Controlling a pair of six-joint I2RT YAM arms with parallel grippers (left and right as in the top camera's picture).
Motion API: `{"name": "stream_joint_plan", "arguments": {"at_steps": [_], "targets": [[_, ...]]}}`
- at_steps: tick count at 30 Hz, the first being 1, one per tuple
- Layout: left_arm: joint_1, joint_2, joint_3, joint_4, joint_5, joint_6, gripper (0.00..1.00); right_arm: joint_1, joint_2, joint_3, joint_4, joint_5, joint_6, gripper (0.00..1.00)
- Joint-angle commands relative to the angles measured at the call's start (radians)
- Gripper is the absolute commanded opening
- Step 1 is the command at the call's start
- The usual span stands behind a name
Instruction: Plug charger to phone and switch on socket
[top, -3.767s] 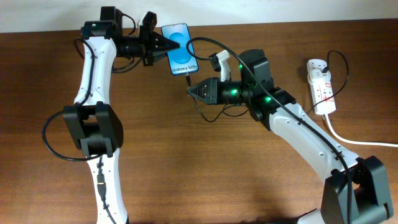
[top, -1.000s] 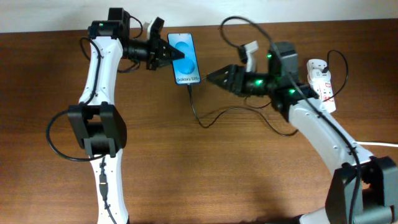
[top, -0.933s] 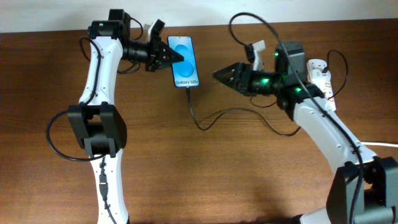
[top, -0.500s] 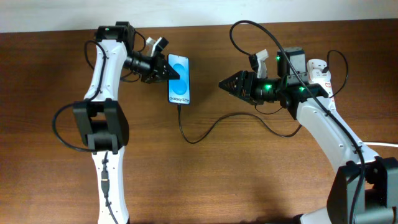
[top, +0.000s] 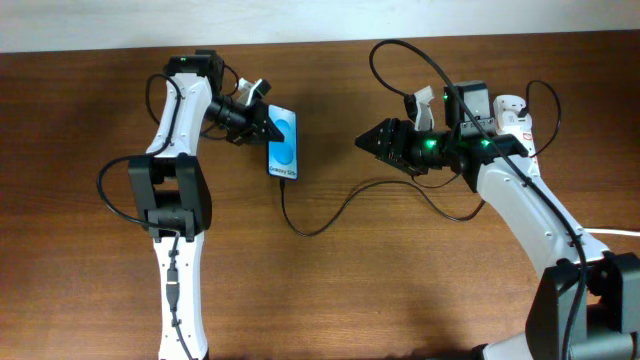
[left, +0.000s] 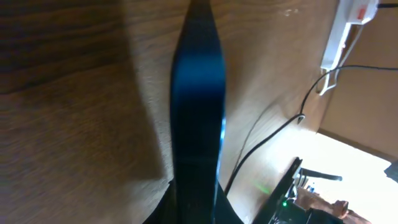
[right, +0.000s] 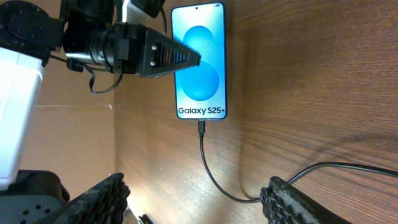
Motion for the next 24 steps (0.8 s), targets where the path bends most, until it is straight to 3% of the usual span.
{"name": "stream_joint_plan", "arguments": {"at_steps": [1, 4, 14, 18, 21, 24], "targets": [[-0.002, 0.002, -0.007, 0.003, 0.004, -0.032, 0.00, -0.001, -0.011, 0.010, 0.000, 0.010, -0.014, 0.74], [-0.002, 0.007, -0.007, 0.000, -0.019, -0.083, 0.00, -0.001, -0.011, 0.010, -0.002, 0.010, -0.014, 0.74], [-0.018, 0.060, -0.008, -0.002, -0.037, -0.085, 0.02, -0.001, -0.011, 0.010, -0.009, 0.013, -0.018, 0.74], [-0.020, 0.078, -0.008, -0.001, -0.037, -0.085, 0.07, -0.001, -0.011, 0.010, -0.009, 0.018, -0.018, 0.74], [-0.019, 0.078, -0.008, -0.007, -0.038, -0.086, 0.17, -0.001, -0.011, 0.010, -0.009, 0.020, -0.018, 0.74], [-0.017, 0.078, -0.008, -0.023, -0.124, -0.152, 0.24, -0.001, -0.011, 0.010, -0.009, 0.020, -0.018, 0.74]]}}
